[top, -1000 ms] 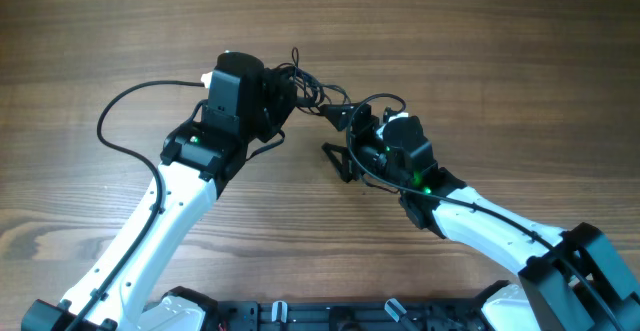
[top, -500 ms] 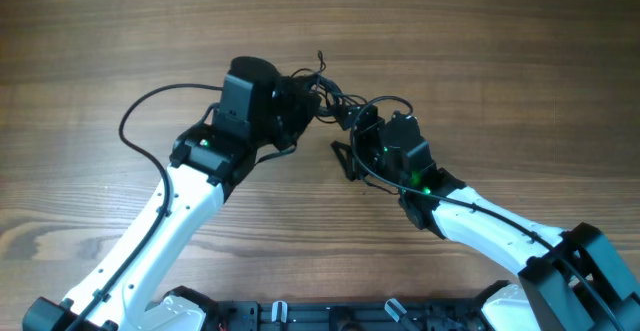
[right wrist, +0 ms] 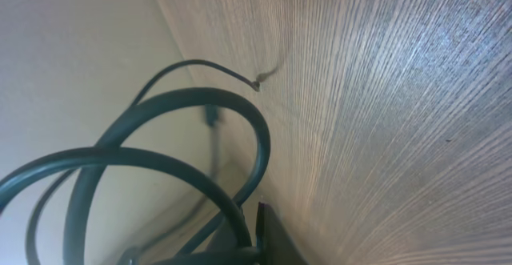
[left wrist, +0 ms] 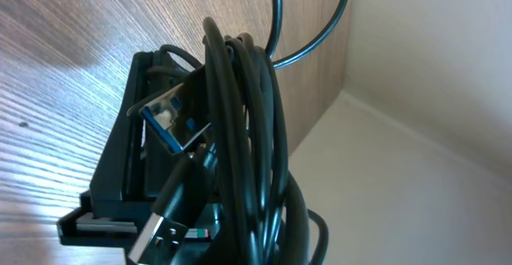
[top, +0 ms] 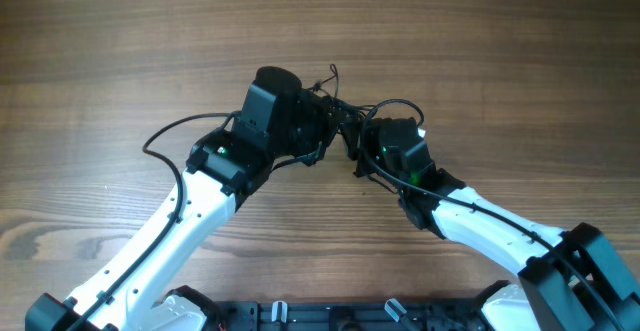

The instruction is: Untangle cables

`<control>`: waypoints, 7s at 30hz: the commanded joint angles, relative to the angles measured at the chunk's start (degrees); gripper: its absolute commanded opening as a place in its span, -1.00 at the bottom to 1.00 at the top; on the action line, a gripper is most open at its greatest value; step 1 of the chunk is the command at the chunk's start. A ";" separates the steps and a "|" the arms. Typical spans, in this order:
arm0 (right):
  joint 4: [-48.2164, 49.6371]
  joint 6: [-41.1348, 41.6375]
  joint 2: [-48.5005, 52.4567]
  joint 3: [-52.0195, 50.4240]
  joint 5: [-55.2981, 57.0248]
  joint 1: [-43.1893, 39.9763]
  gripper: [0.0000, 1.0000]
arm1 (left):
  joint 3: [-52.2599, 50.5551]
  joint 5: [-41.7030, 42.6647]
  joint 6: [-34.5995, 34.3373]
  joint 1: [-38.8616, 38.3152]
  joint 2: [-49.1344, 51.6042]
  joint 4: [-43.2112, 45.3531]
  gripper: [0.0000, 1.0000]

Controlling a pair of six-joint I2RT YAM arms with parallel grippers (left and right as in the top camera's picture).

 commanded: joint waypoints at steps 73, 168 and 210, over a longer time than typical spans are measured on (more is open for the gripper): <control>-29.53 -50.40 0.26 0.09 -17.00 1.62 0.99 | 0.70 -12.55 9.07 11.47 -0.96 3.21 -0.92; -27.65 -78.38 -8.76 0.09 -17.73 8.44 -0.38 | 0.70 -12.50 -3.61 27.17 -0.90 6.43 -0.92; -9.88 -107.56 -10.67 0.09 -49.48 -15.39 -0.91 | 0.70 46.58 108.83 9.66 3.61 -20.11 -0.28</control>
